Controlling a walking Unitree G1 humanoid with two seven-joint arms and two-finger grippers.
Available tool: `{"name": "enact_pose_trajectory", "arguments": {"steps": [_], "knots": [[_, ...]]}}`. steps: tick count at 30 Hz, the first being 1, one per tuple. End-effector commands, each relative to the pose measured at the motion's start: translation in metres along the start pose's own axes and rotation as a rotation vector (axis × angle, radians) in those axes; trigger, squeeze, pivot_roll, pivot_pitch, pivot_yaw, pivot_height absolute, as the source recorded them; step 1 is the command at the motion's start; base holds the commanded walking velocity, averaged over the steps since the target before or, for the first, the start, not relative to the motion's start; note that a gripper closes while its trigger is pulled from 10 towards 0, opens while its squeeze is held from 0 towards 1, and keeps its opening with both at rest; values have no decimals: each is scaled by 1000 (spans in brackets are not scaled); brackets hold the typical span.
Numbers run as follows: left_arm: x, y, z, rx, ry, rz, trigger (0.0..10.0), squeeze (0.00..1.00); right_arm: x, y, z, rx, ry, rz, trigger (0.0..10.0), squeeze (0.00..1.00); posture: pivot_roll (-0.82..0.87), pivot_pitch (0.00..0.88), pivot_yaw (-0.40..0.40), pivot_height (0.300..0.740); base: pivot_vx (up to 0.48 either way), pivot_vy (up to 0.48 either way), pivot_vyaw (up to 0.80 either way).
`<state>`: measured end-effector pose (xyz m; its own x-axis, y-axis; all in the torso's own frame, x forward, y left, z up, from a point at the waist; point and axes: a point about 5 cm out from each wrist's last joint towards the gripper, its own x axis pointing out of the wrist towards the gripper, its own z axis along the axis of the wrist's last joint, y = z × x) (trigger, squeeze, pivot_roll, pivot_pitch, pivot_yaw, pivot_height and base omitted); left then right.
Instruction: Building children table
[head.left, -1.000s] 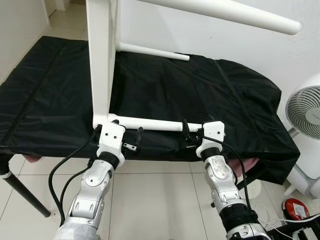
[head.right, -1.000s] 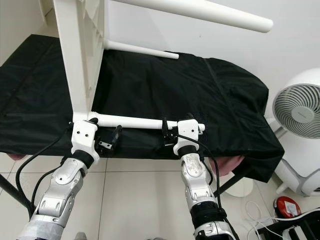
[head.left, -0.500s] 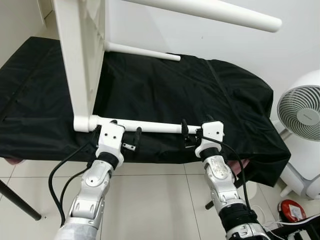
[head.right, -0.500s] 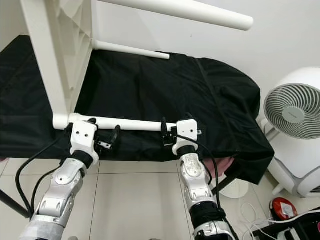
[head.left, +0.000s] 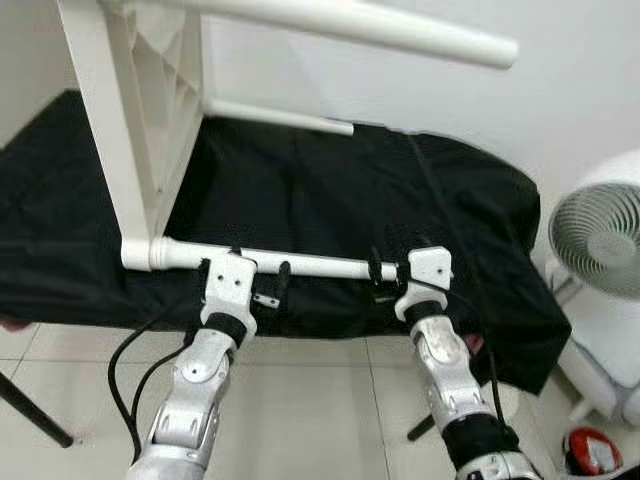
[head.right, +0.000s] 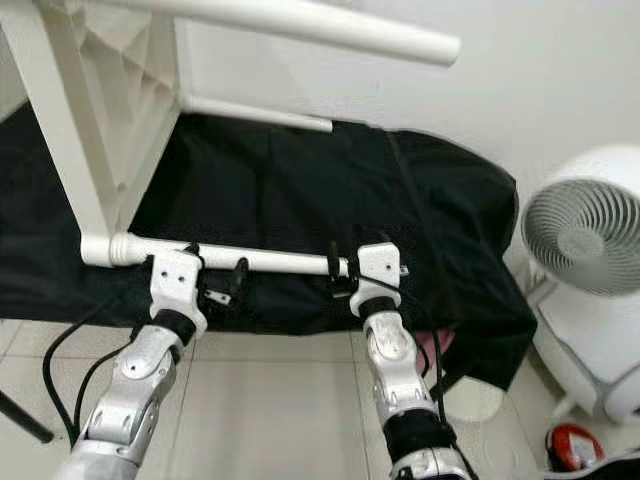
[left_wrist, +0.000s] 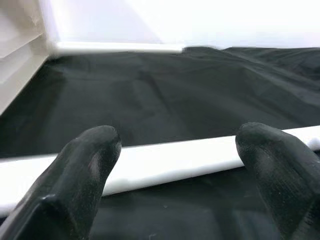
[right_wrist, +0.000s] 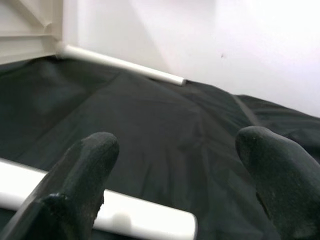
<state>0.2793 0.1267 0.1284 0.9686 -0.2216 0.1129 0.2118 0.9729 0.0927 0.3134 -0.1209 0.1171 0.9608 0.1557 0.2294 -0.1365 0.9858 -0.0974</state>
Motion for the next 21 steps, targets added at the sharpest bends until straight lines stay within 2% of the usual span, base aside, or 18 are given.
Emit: {"name": "enact_pose_trajectory", "arguments": {"steps": [1,4,12,21], "knots": [[1,-5,0,-15,2,11,10000,0,-1,-8,-2,-15,8,-19,10000,0,52,0,-133,740,0,0,0],[3,-4,0,0,12,45,10000,0,-1,-8,-1,-15,8,-16,10000,0,53,0,-136,740,0,0,0],[7,-8,2,1,17,42,10000,0,1,-9,0,-31,-2,-5,10000,0,48,0,-133,740,0,0,0],[13,-12,10,-11,-5,24,10000,0,3,-10,6,-83,-33,9,10000,0,15,0,-83,740,0,0,0]]}}
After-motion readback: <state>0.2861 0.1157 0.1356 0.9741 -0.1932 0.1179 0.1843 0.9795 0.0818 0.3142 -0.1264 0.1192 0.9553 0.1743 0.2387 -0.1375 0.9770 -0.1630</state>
